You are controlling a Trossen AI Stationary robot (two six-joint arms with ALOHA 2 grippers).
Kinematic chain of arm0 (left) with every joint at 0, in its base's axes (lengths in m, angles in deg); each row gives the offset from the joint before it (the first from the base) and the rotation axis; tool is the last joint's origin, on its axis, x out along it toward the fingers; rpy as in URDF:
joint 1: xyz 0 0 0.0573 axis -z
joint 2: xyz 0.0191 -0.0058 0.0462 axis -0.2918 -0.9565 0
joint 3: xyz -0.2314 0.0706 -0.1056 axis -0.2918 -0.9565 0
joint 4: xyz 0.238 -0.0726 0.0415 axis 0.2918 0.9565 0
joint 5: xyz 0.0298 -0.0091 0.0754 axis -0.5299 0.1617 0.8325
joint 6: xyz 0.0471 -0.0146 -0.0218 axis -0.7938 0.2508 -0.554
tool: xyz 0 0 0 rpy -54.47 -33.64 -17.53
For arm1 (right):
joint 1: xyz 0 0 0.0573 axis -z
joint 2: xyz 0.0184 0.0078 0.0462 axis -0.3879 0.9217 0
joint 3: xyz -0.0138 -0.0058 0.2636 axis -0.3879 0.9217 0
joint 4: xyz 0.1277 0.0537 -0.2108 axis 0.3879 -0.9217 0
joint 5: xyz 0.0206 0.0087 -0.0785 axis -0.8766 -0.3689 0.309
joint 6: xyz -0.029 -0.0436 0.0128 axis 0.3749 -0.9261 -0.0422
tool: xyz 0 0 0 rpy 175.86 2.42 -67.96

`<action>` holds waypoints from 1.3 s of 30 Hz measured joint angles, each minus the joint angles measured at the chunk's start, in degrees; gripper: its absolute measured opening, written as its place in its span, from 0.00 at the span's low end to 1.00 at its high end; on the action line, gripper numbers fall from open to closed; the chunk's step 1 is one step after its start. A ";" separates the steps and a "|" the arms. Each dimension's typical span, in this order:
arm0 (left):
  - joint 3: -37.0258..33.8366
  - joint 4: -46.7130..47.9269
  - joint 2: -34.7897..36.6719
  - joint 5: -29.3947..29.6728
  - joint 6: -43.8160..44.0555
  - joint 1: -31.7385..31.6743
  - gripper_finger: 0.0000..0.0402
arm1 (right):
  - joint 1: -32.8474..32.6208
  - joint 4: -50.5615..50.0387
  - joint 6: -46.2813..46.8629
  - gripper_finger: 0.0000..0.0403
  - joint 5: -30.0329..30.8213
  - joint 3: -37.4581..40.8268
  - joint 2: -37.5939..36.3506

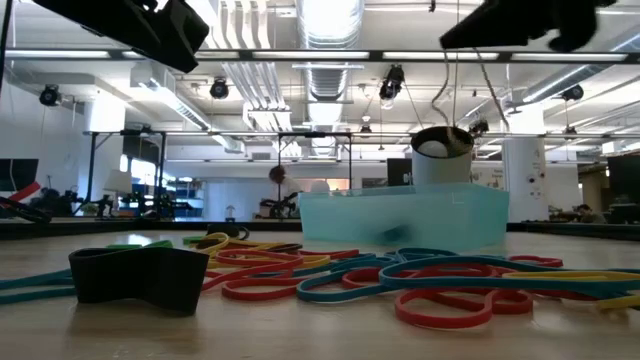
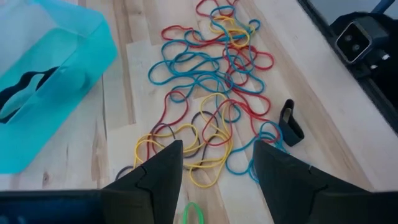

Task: Pick and place rubber bands into bin
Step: Put the yellow rubber band into the blue bin, then put the black rubber band into the blue bin

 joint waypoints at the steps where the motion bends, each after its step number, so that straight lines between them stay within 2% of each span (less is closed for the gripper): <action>1: -0.02 0.04 0.00 0.08 -0.19 0.00 0.45 | 2.03 0.16 -0.39 0.02 -2.30 0.00 -0.66; 7: -1.01 -1.47 0.00 0.20 -0.59 -0.01 0.45 | 14.17 1.51 -1.25 0.02 -15.95 0.00 -1.05; 12: -2.72 -4.11 0.04 0.19 -1.80 -0.03 0.45 | 22.77 2.23 1.92 0.02 -24.05 0.02 2.19; 15: -2.88 -4.22 0.02 0.28 -1.83 -0.07 0.45 | 26.98 3.29 3.87 0.03 -30.97 0.02 4.67; 19: -2.93 -4.19 0.02 1.54 -1.84 -0.09 0.45 | 31.61 4.29 7.51 0.10 -39.60 0.02 7.75; 22: -2.93 -4.18 0.02 3.74 -1.88 -0.22 0.45 | 34.12 4.31 9.60 0.18 -41.86 0.02 9.62; 26: -2.93 -4.00 0.02 7.25 -3.27 -0.31 0.45 | 35.19 4.29 9.71 0.30 -42.83 0.04 11.09; 32: -2.99 3.74 -0.74 20.14 -2.71 -2.13 0.45 | 33.10 3.92 7.08 0.41 -47.82 0.04 10.65; 39: -3.04 5.61 -4.02 20.22 -1.70 -8.96 0.45 | 25.31 3.96 6.82 0.42 -48.52 0.04 10.31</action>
